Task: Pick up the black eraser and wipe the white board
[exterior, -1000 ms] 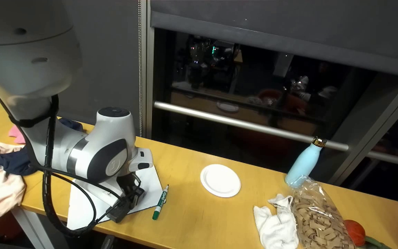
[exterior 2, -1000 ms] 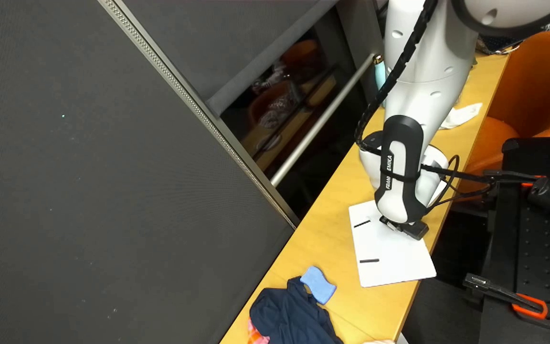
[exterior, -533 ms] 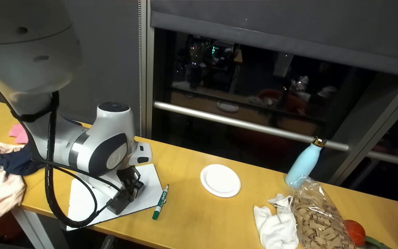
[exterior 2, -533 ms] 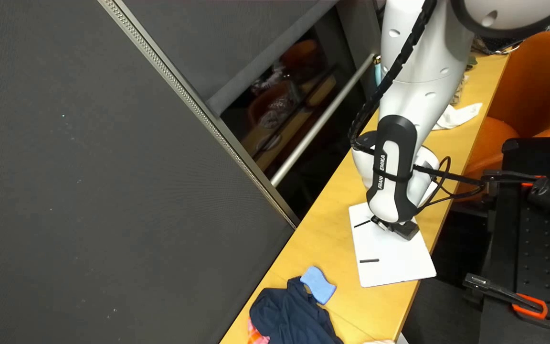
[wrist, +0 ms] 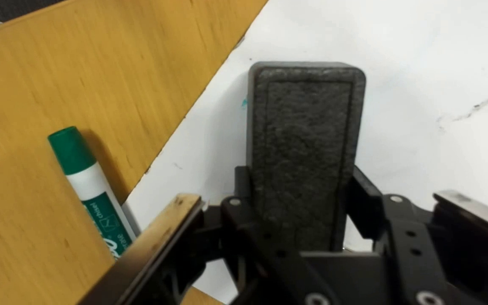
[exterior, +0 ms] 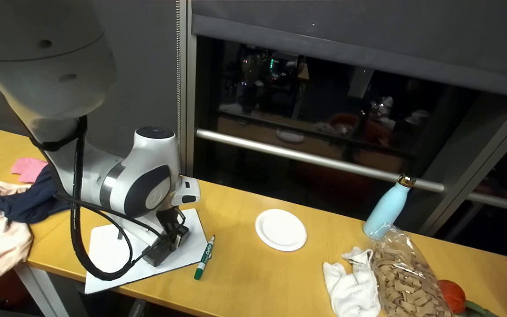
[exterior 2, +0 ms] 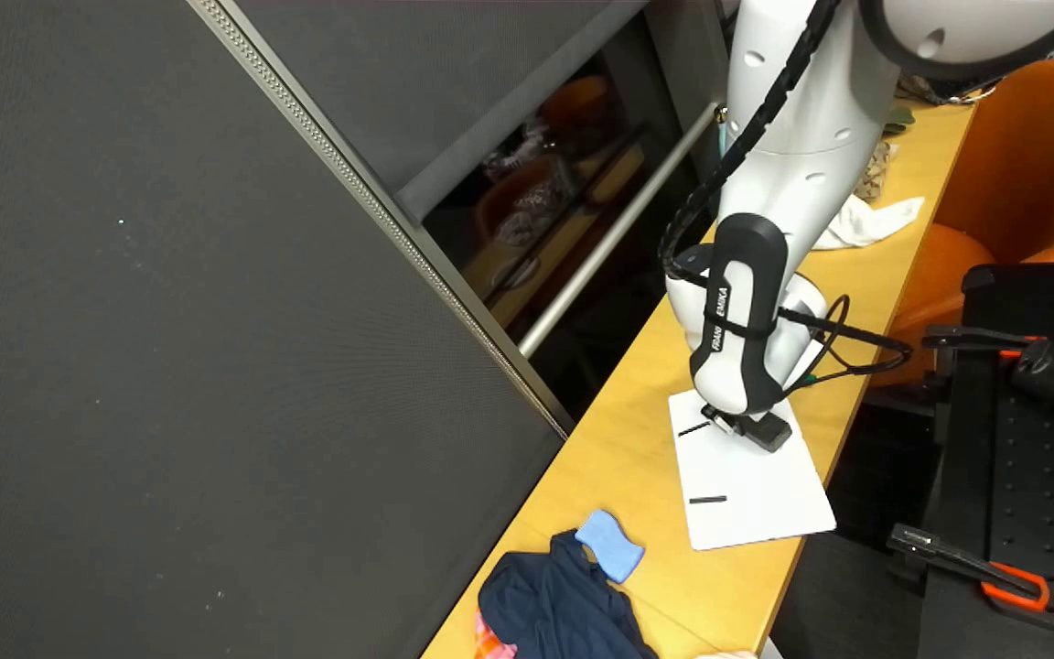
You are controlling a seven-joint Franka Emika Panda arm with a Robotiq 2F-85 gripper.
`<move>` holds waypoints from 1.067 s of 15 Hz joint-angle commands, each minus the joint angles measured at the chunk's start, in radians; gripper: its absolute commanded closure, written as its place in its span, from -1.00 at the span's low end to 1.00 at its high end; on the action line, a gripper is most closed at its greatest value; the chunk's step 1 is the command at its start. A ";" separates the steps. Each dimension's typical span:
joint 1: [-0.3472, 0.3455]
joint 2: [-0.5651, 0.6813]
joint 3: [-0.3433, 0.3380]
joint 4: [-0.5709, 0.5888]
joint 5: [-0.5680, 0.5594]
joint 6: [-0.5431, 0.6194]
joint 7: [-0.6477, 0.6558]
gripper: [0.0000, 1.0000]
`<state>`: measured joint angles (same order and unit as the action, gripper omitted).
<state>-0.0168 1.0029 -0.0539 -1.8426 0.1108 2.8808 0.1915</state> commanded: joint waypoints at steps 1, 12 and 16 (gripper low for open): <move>-0.020 0.037 0.004 0.038 0.017 -0.016 -0.003 0.39; 0.019 0.050 -0.001 0.048 0.012 -0.015 0.017 0.39; 0.045 0.048 -0.001 0.036 0.008 -0.004 0.017 0.39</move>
<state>0.0018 1.0276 -0.0539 -1.8229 0.1106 2.8794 0.1927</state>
